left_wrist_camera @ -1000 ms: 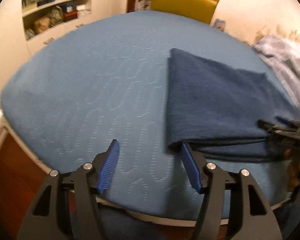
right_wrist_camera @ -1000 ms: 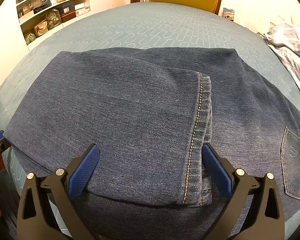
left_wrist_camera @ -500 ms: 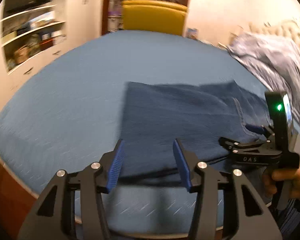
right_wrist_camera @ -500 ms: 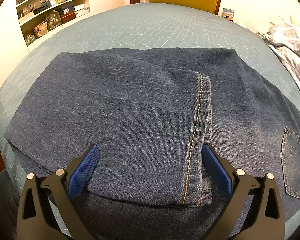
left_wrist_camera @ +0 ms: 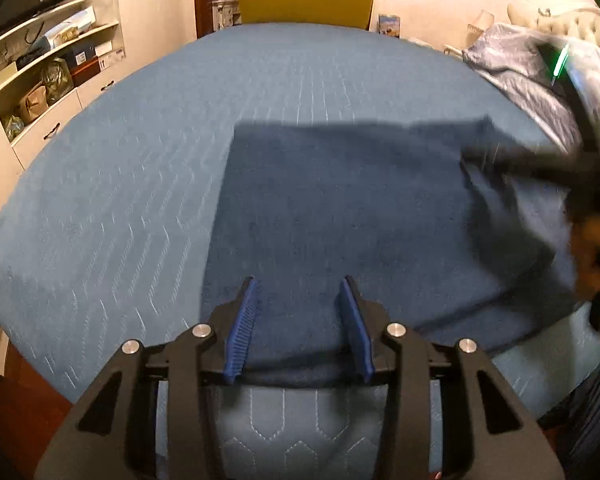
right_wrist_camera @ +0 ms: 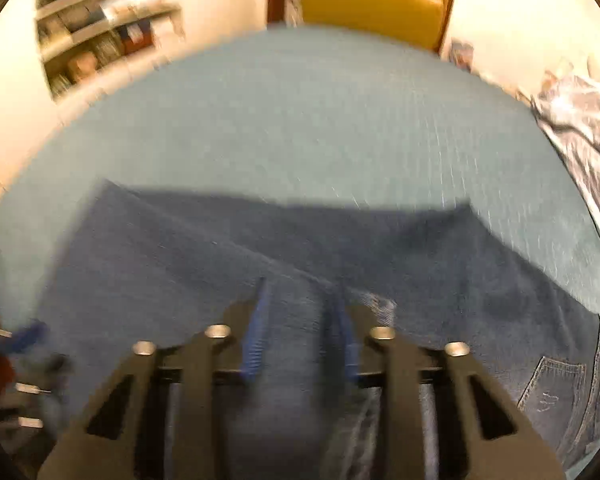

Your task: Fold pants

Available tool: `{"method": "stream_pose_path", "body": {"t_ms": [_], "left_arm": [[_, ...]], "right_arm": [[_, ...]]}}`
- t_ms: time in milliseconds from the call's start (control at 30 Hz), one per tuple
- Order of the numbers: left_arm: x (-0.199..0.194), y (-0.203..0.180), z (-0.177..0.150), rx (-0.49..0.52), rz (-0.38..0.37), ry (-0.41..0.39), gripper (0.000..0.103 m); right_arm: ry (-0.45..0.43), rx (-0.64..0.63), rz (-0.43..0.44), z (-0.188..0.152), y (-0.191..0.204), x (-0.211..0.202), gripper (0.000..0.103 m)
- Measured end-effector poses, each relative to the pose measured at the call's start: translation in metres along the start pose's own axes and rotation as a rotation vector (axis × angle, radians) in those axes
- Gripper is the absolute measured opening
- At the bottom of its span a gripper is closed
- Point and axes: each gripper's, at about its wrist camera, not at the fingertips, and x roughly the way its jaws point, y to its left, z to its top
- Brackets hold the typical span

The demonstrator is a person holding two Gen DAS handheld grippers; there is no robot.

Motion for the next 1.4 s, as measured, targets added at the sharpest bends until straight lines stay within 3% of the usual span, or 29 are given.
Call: {"method": "stream_pose_path", "body": {"t_ms": [33,167,267,333,367,467,600,633,700,767,867,933,967,1067,1233,1333,1400], "left_arm": [[-0.002,0.000,0.011,0.008,-0.006,-0.018,0.044],[0.021,-0.005,0.064,0.050,0.001,-0.031,0.044],[0.067,-0.004,0.097,0.062,-0.030,0.041,0.042],[0.089,-0.001,0.105,0.090,-0.041,0.088,0.039],[0.094,0.001,0.108,0.108,-0.037,0.089,0.031],[0.100,0.014,0.119,0.114,-0.029,0.091,0.022],[0.088,0.033,0.125,0.027,0.001,0.068,0.024],[0.081,0.032,0.122,0.025,0.007,0.055,0.033],[0.062,0.021,0.106,0.043,-0.025,0.029,0.037],[0.049,0.012,0.081,0.060,-0.053,0.039,0.047],[0.039,0.015,0.042,0.074,0.047,0.053,0.051],[0.028,0.028,0.023,0.044,0.099,0.039,0.066],[0.021,0.036,0.015,0.013,0.108,0.032,0.067],[0.001,0.062,-0.011,-0.092,0.094,0.042,0.069],[-0.032,0.073,-0.034,-0.134,0.146,0.020,0.066],[-0.042,0.074,-0.031,-0.165,0.066,-0.034,0.065],[-0.042,0.066,-0.030,-0.139,0.019,-0.036,0.064]], "right_arm": [[-0.012,0.001,0.023,-0.005,-0.004,0.004,0.021],[-0.049,-0.058,-0.041,-0.013,0.008,0.001,0.021],[-0.049,-0.029,-0.030,-0.013,0.006,0.002,0.021],[-0.049,-0.031,-0.031,-0.014,0.006,0.002,0.021],[-0.049,-0.030,-0.029,-0.014,0.006,0.002,0.021],[-0.051,-0.016,-0.014,-0.015,0.003,0.005,0.021],[-0.058,-0.022,-0.012,-0.017,0.002,0.006,0.021],[-0.060,-0.022,-0.010,-0.018,0.002,0.006,0.021],[-0.061,-0.023,-0.012,-0.019,0.003,0.006,0.021],[-0.062,-0.023,-0.012,-0.020,0.002,0.006,0.021],[-0.063,-0.025,-0.010,-0.022,0.002,0.005,0.021],[-0.062,-0.029,-0.013,-0.022,0.003,0.005,0.021],[-0.061,-0.031,-0.014,-0.021,0.004,0.005,0.021],[-0.061,-0.041,-0.025,-0.020,0.007,0.005,0.021],[-0.063,-0.077,-0.038,-0.018,0.014,0.002,0.022],[-0.077,-0.050,-0.015,-0.019,0.009,-0.018,0.030],[-0.102,-0.052,-0.046,-0.027,0.008,-0.032,0.037]]}}
